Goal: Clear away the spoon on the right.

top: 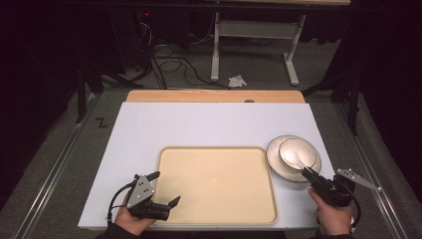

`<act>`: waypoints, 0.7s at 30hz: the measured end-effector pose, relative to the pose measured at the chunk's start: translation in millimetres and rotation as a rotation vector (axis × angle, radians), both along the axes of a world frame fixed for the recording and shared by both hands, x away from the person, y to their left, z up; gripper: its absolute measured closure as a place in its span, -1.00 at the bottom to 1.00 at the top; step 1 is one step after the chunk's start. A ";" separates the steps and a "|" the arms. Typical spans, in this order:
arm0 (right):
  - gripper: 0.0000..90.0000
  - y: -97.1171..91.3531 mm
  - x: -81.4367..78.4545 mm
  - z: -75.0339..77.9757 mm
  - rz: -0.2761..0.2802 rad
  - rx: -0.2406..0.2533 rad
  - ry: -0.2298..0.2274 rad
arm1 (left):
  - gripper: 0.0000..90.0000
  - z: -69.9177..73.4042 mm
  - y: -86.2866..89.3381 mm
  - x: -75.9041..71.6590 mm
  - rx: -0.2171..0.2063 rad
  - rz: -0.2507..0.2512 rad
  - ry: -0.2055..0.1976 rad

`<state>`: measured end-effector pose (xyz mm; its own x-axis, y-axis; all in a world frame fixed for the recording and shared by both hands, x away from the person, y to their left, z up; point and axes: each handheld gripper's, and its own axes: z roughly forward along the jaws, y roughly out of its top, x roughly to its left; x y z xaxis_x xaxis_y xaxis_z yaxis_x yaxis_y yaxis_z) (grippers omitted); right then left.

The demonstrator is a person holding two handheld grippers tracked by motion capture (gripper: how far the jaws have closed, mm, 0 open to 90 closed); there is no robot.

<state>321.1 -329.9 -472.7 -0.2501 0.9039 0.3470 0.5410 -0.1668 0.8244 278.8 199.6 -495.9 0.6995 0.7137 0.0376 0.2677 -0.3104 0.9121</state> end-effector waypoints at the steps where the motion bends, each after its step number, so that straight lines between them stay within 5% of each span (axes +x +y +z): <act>1: 0.79 -0.1 0.2 0.1 0.007 -0.006 -0.003 | -0.97 0.0 0.1 0.0 -0.001 0.001 0.000; 21: 0.91 3.4 0.7 1.5 0.051 -0.100 -0.036 | -0.97 0.8 1.1 -0.3 -0.007 0.010 -0.007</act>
<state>321.8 -326.5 -471.2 -0.3072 0.9194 0.2456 0.5163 -0.0558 0.8546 278.5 200.8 -495.1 0.6923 0.7206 0.0375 0.2640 -0.3013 0.9163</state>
